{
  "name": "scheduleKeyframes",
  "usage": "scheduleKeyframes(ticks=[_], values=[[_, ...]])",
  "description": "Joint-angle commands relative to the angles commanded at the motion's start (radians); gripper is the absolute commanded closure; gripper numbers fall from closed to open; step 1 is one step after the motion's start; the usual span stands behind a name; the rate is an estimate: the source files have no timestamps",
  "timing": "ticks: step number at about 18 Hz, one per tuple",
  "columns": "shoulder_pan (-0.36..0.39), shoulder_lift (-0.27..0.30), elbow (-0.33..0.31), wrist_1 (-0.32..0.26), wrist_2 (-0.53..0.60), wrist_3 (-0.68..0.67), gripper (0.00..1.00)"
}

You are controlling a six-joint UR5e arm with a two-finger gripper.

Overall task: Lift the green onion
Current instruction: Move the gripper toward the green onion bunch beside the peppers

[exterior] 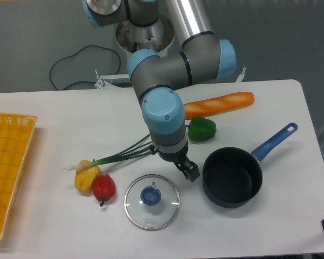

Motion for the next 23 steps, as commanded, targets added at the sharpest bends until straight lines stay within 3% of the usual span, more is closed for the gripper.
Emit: scheduleKeyframes(ticks=[9,12,17,23], values=[[0.000,-0.003,-0.024,0.009,-0.029,-0.009,0.00],[0.005,0.002,-0.041,0.050,-0.061,-0.012,0.00],[0.006,-0.002,-0.046,0.071,-0.080,-0.071,0.00],[0.024,0.002,-0.072,0.095,-0.189,-0.147,0.00]])
